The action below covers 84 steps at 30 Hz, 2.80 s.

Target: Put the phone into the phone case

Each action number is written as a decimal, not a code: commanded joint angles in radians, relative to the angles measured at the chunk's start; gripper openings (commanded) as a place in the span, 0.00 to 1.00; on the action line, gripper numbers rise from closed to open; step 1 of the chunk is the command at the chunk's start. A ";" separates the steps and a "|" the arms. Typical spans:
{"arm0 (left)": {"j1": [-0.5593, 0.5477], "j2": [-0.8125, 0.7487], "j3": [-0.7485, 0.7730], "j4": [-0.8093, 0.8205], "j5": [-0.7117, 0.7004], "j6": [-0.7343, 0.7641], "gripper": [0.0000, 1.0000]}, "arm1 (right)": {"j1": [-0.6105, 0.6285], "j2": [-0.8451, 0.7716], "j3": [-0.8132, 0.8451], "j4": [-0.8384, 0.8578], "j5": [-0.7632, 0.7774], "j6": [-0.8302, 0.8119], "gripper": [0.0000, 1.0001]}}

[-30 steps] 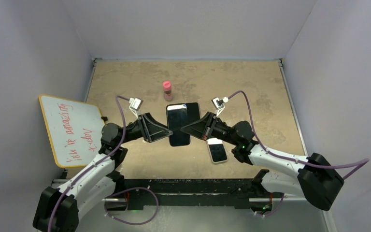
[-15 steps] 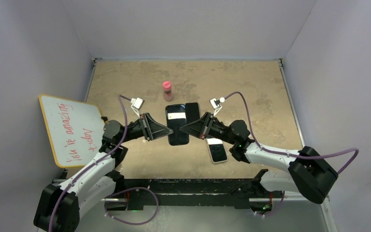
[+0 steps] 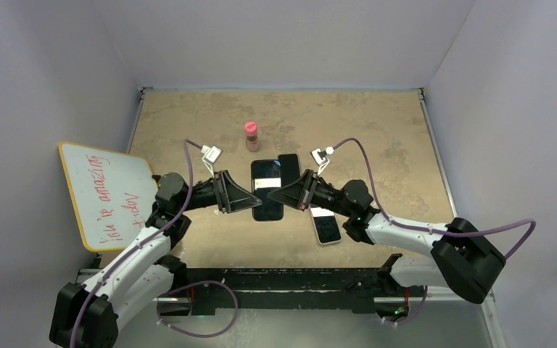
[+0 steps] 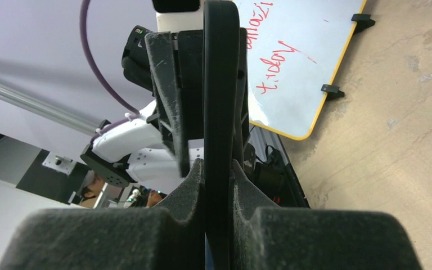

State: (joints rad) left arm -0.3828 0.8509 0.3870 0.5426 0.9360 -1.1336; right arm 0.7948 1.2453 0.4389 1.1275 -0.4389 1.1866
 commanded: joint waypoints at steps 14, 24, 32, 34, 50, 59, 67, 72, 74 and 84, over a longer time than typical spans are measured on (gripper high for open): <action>-0.014 0.012 -0.095 0.217 0.011 -0.123 0.51 | 0.007 -0.027 0.003 0.198 0.169 0.090 0.00; -0.021 0.071 -0.091 0.255 0.018 -0.118 0.01 | 0.007 0.024 0.001 0.210 0.153 0.107 0.00; -0.021 0.034 -0.064 0.085 -0.022 -0.036 0.00 | 0.006 0.054 0.016 0.187 0.121 0.114 0.19; -0.020 0.010 -0.050 0.033 -0.033 -0.007 0.00 | 0.006 0.051 0.014 0.189 0.114 0.110 0.06; -0.019 0.035 0.012 -0.027 -0.098 -0.023 0.38 | 0.006 0.095 0.056 0.168 -0.058 0.084 0.00; -0.019 0.036 -0.011 0.060 -0.111 -0.048 0.00 | 0.005 0.082 0.047 0.081 -0.105 0.058 0.51; -0.018 0.021 -0.011 0.124 -0.134 -0.054 0.00 | 0.006 -0.018 -0.002 -0.050 -0.100 -0.035 0.68; -0.018 0.003 -0.004 0.121 -0.177 -0.048 0.00 | 0.006 -0.055 -0.008 -0.116 -0.105 -0.062 0.68; -0.018 -0.007 -0.003 0.102 -0.190 -0.034 0.00 | 0.006 -0.059 -0.012 -0.109 -0.113 -0.057 0.66; -0.018 -0.036 -0.013 0.085 -0.229 -0.012 0.00 | 0.007 -0.034 -0.006 -0.086 -0.129 -0.019 0.52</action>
State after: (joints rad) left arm -0.4019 0.8444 0.3580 0.5575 0.7555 -1.1839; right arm 0.7982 1.2053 0.4282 1.0103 -0.5243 1.1584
